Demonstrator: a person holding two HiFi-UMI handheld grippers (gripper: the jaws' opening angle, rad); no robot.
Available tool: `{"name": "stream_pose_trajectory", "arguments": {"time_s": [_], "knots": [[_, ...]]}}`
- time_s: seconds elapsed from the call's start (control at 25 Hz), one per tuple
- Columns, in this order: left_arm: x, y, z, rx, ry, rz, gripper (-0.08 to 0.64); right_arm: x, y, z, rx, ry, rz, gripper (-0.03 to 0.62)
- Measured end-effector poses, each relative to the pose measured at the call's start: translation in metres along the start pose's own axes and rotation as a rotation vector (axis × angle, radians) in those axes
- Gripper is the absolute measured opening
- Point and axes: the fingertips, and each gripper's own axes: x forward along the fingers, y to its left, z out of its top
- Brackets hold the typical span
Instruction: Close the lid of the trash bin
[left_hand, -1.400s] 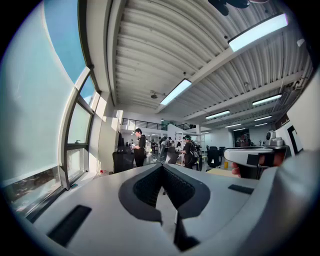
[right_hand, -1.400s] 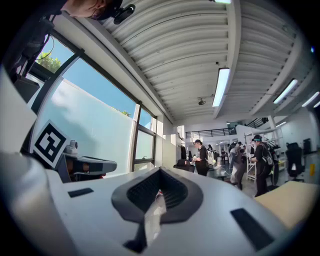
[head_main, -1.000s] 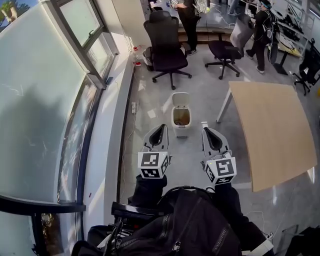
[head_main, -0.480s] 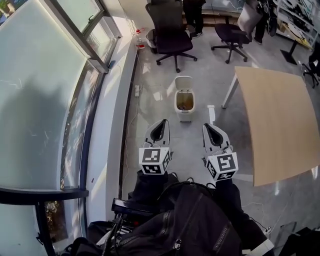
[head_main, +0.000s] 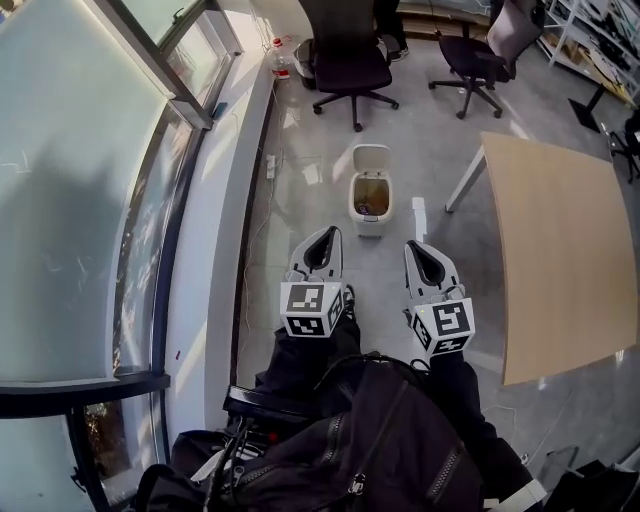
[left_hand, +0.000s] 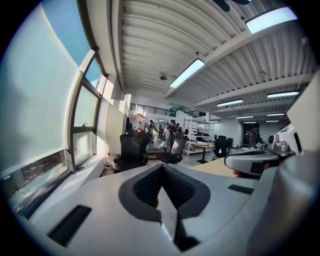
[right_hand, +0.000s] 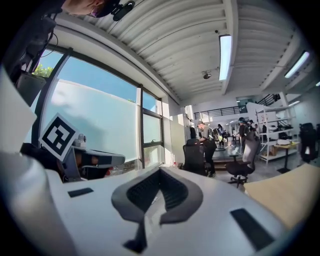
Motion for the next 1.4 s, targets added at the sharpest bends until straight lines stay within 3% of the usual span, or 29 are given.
{"name": "stream_pose_trajectory", "arguments": {"time_s": [0.24,0.52,1.04,1.4], "knots": [[0.063,0.03,0.026,0.008,-0.011,-0.034,0.002,0.064,-0.031,0.02,-0.01,0.004,-0.033,0.005],[0.127,0.081,0.021,-0.028,0.043,-0.048,0.002,0.144,-0.041,0.014,-0.002,0.064,-0.014,0.005],[0.237,0.147,-0.042,-0.112,0.219,-0.108,0.002,0.276,-0.056,-0.047,0.002,0.282,0.049,0.005],[0.278,0.144,-0.103,-0.103,0.345,-0.099,0.002,0.311,-0.078,-0.123,-0.009,0.41,0.169,0.005]]}}
